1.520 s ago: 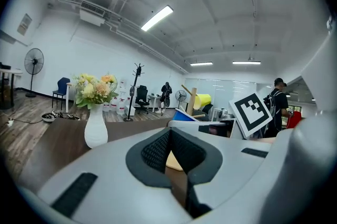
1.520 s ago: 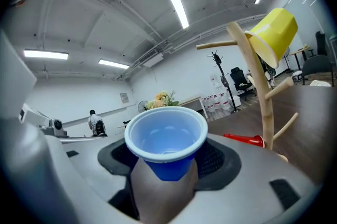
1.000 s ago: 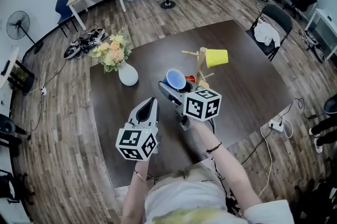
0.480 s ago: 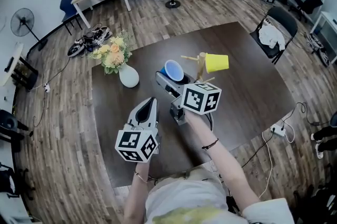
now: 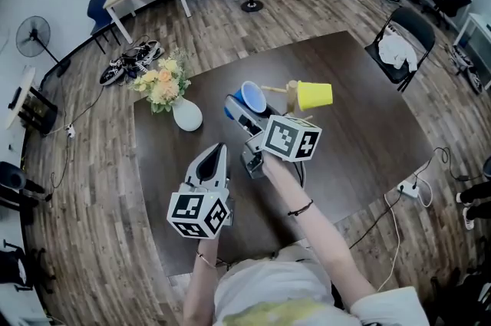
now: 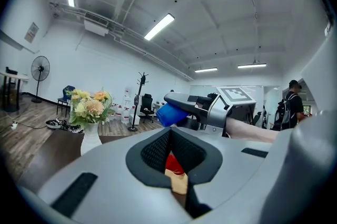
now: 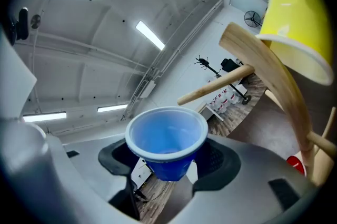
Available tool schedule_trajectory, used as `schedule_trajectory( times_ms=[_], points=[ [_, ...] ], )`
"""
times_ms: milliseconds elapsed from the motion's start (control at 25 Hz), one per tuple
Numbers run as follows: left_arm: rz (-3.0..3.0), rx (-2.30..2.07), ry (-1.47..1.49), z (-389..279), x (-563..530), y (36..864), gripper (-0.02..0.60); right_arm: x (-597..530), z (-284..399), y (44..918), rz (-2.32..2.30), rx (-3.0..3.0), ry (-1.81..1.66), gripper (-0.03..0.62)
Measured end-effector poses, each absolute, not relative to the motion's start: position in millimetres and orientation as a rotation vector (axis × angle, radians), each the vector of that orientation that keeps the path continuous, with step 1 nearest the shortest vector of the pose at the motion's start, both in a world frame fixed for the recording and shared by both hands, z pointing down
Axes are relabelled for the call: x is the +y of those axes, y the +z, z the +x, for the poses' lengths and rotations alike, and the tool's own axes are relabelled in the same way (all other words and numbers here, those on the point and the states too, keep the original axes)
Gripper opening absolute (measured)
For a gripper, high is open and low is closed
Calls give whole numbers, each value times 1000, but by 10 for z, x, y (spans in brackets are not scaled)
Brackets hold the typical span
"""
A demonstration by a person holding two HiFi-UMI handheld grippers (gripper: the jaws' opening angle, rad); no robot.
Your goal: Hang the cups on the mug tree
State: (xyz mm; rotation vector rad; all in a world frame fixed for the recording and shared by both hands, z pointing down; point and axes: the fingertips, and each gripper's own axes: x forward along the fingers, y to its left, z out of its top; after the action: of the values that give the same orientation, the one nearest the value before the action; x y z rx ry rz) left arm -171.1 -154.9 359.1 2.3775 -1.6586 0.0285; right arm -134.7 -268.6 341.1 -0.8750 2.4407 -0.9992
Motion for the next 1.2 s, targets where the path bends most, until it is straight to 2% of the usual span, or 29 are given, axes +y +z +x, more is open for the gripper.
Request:
schedule_trajectory(
  times_ms=[1200],
  points=[
    [2402,-1636,68,-1626,-1581,3544,15,-2842,-900,3320,-828,1994,-1087,301]
  ],
)
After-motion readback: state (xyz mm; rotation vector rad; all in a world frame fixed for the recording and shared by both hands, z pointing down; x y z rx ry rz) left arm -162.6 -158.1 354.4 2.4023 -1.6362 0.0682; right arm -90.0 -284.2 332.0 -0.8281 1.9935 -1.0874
